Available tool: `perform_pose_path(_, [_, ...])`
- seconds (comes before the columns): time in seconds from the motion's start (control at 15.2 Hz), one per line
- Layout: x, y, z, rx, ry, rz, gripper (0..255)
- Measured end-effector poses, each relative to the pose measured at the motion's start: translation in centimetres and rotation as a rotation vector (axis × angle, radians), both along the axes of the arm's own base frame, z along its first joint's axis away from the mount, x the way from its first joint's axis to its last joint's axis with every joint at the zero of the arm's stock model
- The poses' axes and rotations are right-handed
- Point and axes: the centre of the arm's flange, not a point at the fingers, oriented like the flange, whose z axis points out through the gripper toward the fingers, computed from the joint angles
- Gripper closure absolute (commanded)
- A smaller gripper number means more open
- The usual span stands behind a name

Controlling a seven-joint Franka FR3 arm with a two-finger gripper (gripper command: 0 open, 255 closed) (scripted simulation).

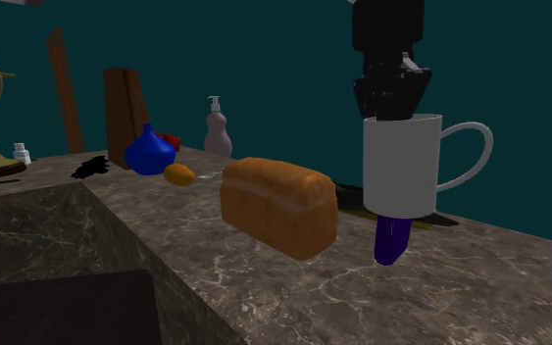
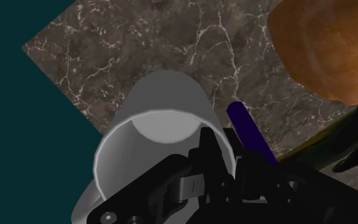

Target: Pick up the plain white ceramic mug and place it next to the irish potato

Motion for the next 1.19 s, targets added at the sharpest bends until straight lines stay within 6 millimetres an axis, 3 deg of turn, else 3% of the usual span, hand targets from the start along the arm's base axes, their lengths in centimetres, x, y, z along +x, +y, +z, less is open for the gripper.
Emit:
perform_pose_path(0.13, [0.1,0.1,0.9,0.000,0.000,0.000,255])
perform_pose_path(0.4, [-1.5,3.4,1.4,0.000,0.000,0.001,255])
perform_pose_path(1.19, [-7.6,18.5,1.4,0.000,0.000,0.002,255])
